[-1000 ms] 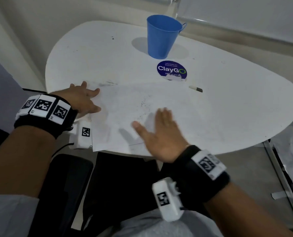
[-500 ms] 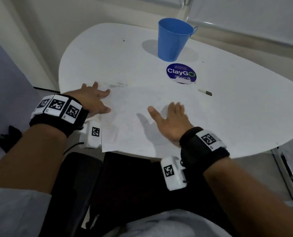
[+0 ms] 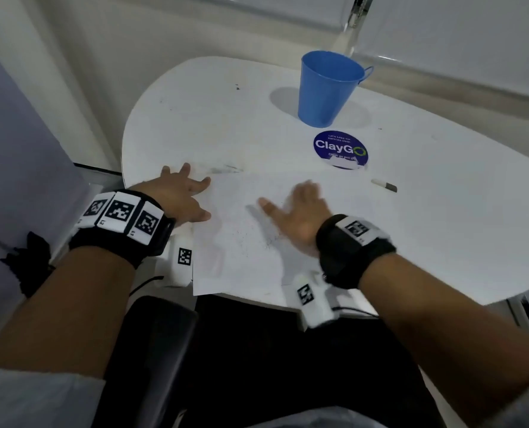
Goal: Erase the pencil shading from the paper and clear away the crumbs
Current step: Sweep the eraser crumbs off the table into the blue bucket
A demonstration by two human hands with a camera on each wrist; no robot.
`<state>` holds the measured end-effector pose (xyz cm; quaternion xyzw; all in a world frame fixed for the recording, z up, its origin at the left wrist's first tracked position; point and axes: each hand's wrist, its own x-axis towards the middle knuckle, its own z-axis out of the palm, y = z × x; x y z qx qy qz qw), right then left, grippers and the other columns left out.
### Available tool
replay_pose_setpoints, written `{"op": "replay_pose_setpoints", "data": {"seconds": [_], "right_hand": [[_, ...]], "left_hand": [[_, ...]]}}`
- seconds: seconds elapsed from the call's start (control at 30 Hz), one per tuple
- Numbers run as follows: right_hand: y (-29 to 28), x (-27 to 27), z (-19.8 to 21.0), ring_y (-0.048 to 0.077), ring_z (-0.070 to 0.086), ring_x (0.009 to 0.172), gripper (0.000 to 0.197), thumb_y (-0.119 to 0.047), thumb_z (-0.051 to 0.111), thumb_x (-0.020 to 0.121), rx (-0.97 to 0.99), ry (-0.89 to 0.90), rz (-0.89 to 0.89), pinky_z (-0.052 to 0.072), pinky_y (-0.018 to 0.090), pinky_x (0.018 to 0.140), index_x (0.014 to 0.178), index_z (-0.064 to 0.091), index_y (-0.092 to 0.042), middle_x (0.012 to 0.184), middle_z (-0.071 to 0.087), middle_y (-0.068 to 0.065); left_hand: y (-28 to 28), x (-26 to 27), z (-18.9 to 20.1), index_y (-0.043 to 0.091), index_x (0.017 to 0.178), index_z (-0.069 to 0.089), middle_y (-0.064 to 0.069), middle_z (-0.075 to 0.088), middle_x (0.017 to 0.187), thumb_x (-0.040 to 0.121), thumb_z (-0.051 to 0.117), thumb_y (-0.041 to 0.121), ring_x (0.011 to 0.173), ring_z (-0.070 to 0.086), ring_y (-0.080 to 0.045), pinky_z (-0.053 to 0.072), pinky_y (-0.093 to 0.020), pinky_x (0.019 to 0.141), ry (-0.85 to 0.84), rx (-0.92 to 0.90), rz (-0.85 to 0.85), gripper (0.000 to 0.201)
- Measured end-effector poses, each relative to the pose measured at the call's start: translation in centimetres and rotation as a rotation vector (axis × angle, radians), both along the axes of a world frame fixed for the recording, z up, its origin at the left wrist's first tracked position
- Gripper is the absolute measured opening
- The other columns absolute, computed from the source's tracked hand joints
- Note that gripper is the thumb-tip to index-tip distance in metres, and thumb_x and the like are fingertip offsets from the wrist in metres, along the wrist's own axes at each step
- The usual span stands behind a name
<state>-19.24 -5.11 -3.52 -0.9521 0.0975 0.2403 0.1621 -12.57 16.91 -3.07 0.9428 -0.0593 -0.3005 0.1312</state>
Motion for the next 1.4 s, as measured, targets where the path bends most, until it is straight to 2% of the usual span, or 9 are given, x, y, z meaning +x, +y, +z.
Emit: {"op": "replay_pose_setpoints", "data": {"seconds": [0.13,0.33,0.53,0.63,0.77,0.97,1.17,1.33,1.4], "right_hand": [[3.4,-1.1,1.6,0.020,-0.018,0.150,0.104,-0.079,0.018,0.088,0.209,0.138,0.181,-0.006,0.037,0.120,0.154,-0.012,-0.005,0.162,-0.019,0.009],[-3.6,1.9,1.6,0.027,-0.009,0.152,0.106,-0.080,0.015,0.088,-0.041,0.066,-0.119,-0.003,0.041,0.121,0.155,-0.002,0.000,0.163,-0.007,0.020],[3.7,-1.5,1.4,0.020,-0.021,0.149,0.101,-0.078,0.018,0.089,0.150,0.182,0.292,-0.006,0.039,0.121,0.153,-0.017,-0.007,0.161,-0.024,0.007],[0.5,1.1,2.3,0.020,-0.017,0.150,0.103,-0.077,0.022,0.089,0.133,0.092,0.121,-0.006,0.037,0.120,0.154,-0.014,-0.005,0.163,-0.019,0.009],[-3.5,3.9,0.8,0.028,-0.016,0.151,0.110,-0.082,0.020,0.086,-0.109,0.035,-0.091,-0.004,0.044,0.123,0.154,-0.010,-0.001,0.163,-0.016,0.017],[3.9,0.7,0.4,0.023,-0.020,0.149,0.111,-0.085,0.016,0.082,0.069,0.107,0.334,-0.003,0.043,0.123,0.154,-0.015,-0.005,0.161,-0.022,0.010],[-0.5,4.7,0.9,0.028,-0.017,0.150,0.107,-0.080,0.018,0.088,-0.029,0.022,-0.015,-0.004,0.045,0.123,0.154,-0.011,-0.001,0.162,-0.017,0.016],[4.2,1.4,0.1,0.022,-0.019,0.150,0.104,-0.079,0.019,0.089,0.077,0.082,0.363,-0.003,0.042,0.123,0.154,-0.013,-0.005,0.162,-0.020,0.010],[4.0,1.6,0.9,0.020,-0.017,0.150,0.100,-0.076,0.019,0.090,0.135,0.086,0.375,-0.003,0.040,0.123,0.154,-0.012,-0.006,0.162,-0.019,0.009]], "left_hand": [[-0.1,-0.1,0.2,0.044,0.158,0.013,0.010,-0.014,0.167,0.098,0.062,0.043,0.154,-0.019,-0.018,0.001,-0.051,0.124,-0.017,0.026,-0.008,0.078],[0.0,0.0,0.0,0.043,0.159,0.012,0.010,-0.015,0.167,0.098,0.062,0.041,0.153,-0.020,-0.019,0.004,-0.054,0.125,-0.008,0.027,-0.017,0.078],[0.2,0.1,-0.1,0.043,0.159,0.013,0.011,-0.015,0.167,0.098,0.063,0.040,0.153,-0.019,-0.018,0.004,-0.054,0.125,-0.012,0.013,-0.017,0.079],[0.1,0.0,-0.1,0.044,0.159,0.012,0.011,-0.015,0.167,0.099,0.061,0.043,0.154,-0.019,-0.019,0.003,-0.054,0.125,-0.018,0.035,-0.029,0.078],[0.1,0.0,0.1,0.043,0.159,0.011,0.010,-0.016,0.167,0.099,0.061,0.041,0.153,-0.021,-0.019,0.002,-0.054,0.125,-0.004,0.029,-0.027,0.078],[0.3,0.2,0.0,0.041,0.159,0.013,0.011,-0.015,0.167,0.097,0.064,0.040,0.153,-0.021,-0.019,-0.001,-0.052,0.125,0.005,-0.015,-0.019,0.081],[0.3,0.0,0.0,0.041,0.159,0.015,0.011,-0.014,0.167,0.097,0.064,0.037,0.153,-0.020,-0.017,-0.001,-0.051,0.125,0.007,-0.022,-0.009,0.079],[0.3,0.0,0.2,0.041,0.159,0.014,0.011,-0.015,0.167,0.096,0.064,0.038,0.153,-0.021,-0.017,-0.001,-0.052,0.125,0.001,-0.021,-0.011,0.081],[0.3,0.0,0.3,0.041,0.159,0.014,0.011,-0.015,0.167,0.096,0.065,0.037,0.153,-0.021,-0.017,-0.001,-0.051,0.125,0.003,-0.029,-0.007,0.081]]}}
